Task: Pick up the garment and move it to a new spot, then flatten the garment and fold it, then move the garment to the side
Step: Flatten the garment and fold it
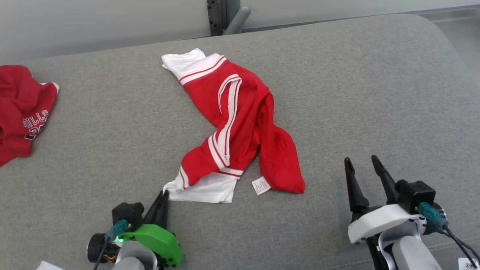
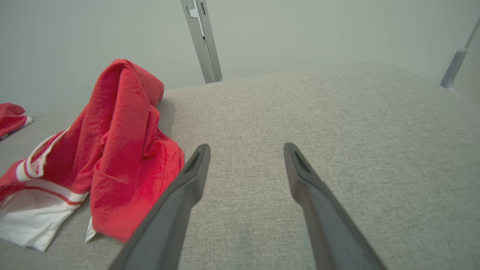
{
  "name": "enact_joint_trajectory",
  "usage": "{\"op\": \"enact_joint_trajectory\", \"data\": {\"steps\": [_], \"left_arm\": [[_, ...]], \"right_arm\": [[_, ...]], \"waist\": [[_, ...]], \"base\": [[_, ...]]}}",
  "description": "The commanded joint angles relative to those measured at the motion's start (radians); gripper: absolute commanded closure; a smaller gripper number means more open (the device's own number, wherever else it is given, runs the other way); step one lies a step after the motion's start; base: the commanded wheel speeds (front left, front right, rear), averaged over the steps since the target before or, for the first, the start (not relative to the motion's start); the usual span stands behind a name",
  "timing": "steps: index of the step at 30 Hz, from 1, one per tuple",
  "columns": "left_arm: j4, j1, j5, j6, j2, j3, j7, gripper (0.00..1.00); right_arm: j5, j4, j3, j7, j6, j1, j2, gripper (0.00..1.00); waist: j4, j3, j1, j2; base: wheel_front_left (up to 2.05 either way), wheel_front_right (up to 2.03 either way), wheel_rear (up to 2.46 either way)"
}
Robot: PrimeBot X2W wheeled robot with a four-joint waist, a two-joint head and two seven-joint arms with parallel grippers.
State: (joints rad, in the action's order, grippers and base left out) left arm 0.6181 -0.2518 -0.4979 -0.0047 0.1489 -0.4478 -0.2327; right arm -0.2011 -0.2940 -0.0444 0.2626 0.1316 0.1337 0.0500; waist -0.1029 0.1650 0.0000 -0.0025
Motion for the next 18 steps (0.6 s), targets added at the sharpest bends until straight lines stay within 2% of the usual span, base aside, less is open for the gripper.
{"op": "enact_joint_trajectory", "data": {"steps": [1, 12, 18], "left_arm": [[-0.007, 0.014, -0.008, 0.011, 0.015, 0.015, -0.01, 1.0], [-0.097, 0.101, -0.04, 0.072, 0.07, 0.135, -0.033, 1.0], [-0.145, 0.132, -0.042, 0.088, 0.085, 0.17, -0.033, 1.0]], "right_arm": [[-0.01, -0.007, -0.013, 0.003, -0.002, -0.013, 0.001, 0.0], [-0.084, -0.09, -0.205, 0.003, -0.002, -0.033, 0.002, 0.0], [-0.114, -0.157, -0.225, 0.003, -0.002, -0.012, 0.002, 0.0]], "waist": [[0.01, -0.002, 0.0, 0.0025], [0.061, 0.007, 0.0, 0.0025], [0.077, 0.016, 0.0, 0.0025]], "base": [[0.0, 0.0, 0.0], [0.0, 0.0, 0.0], [0.0, 0.0, 0.0]]}}
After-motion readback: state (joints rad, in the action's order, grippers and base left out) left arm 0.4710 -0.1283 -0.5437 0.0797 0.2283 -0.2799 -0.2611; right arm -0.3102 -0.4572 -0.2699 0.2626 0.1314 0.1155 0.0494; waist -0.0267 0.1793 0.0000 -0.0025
